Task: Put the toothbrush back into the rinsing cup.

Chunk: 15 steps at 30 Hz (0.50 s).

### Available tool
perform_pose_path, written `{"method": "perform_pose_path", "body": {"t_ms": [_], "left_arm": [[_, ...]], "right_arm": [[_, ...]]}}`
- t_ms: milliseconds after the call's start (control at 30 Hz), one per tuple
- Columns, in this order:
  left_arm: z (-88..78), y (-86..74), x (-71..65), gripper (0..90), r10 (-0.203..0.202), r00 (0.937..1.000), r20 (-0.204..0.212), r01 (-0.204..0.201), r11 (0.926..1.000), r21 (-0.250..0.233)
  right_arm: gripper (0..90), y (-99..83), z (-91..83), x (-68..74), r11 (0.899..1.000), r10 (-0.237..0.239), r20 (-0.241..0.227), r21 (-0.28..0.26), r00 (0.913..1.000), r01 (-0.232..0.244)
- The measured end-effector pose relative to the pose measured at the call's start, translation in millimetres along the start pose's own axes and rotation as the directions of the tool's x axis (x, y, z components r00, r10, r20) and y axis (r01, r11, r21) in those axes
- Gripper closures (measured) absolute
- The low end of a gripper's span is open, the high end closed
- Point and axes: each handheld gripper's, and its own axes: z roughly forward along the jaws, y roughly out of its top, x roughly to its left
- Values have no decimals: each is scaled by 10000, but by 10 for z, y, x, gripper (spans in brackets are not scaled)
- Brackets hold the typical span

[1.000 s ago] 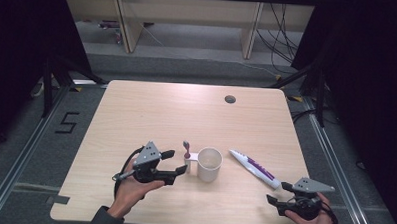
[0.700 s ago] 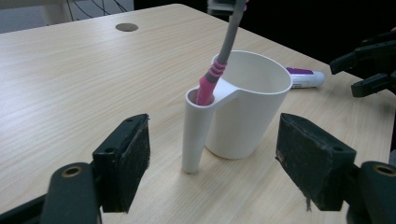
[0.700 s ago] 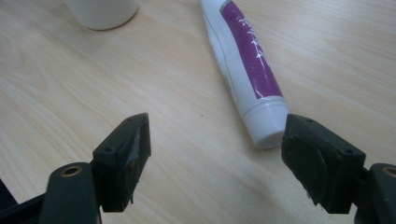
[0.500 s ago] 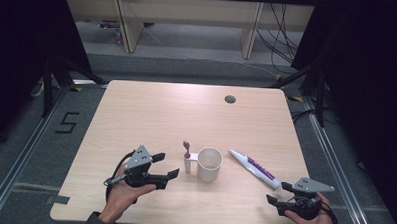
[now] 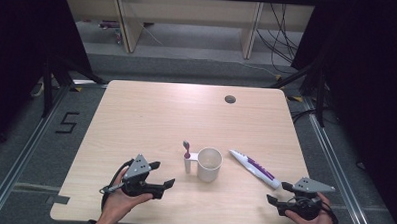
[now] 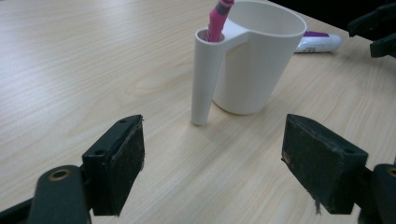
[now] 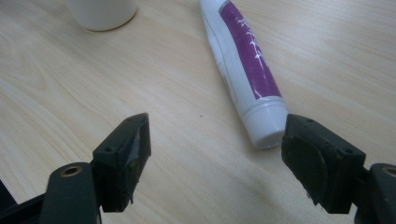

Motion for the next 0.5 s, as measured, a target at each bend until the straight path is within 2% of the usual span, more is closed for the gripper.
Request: {"method": "perform_pose_path", "body": {"t_ms": [233,267,300,333,400,433,500], "left_arm": [[7,-118,-54,201,-17,10000,-3,17,9994,344],[5,-133,-61,201,11,10000,66,-14,9992,387],[-6,-144,-76,200,39,10000,-24,-37,9988,494],[-9,-158,-80,200,39,10000,37,-41,9989,469],[-17,-180,-95,200,1,10000,15,-2,9990,444],[-26,-195,-97,199,23,10000,-4,-23,9988,492],[-39,-211,-99,199,108,9999,-72,-103,9980,623]], "right_arm": [[248,-3,1,-9,9999,-30,-71,-124,10000,29],[248,-6,-1,12,9996,281,-147,-35,9995,-282],[248,-5,1,-10,9999,16,-75,-141,10000,-17],[247,-5,0,-17,9999,-50,-71,-147,10000,49],[247,-6,-3,-24,9999,-55,-86,-129,9999,54],[247,-10,-6,-6,9997,235,-163,-6,9996,-235],[247,-15,6,-32,9998,70,-107,-167,9999,-72]]}}
